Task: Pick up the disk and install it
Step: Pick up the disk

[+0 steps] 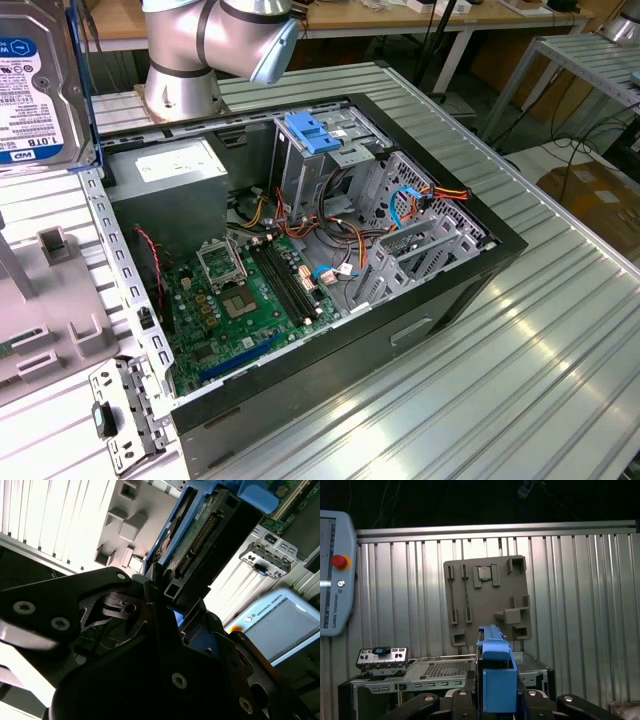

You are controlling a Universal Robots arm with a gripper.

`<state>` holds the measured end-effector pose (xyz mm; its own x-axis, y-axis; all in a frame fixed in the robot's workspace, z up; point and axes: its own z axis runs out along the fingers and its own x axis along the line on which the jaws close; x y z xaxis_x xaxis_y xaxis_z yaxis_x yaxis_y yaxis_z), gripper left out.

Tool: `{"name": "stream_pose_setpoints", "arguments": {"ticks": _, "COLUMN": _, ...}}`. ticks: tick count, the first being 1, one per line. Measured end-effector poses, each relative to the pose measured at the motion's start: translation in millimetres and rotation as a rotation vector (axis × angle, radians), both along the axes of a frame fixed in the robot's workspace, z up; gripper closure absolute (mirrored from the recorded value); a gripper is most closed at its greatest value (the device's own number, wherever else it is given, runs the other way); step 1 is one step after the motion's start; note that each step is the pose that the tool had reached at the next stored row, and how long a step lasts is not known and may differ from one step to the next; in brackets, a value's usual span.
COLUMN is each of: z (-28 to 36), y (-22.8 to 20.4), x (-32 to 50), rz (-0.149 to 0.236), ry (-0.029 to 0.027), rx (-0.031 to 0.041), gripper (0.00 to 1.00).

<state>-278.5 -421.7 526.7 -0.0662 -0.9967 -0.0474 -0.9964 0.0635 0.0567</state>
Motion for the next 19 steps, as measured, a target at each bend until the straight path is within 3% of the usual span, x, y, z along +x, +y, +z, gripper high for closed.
{"name": "stream_pose_setpoints", "arguments": {"ticks": 19, "z": 0.0, "y": -3.5, "x": 5.2, "rz": 0.000, "ry": 0.0000, "rx": 0.0000, "gripper": 0.63}}
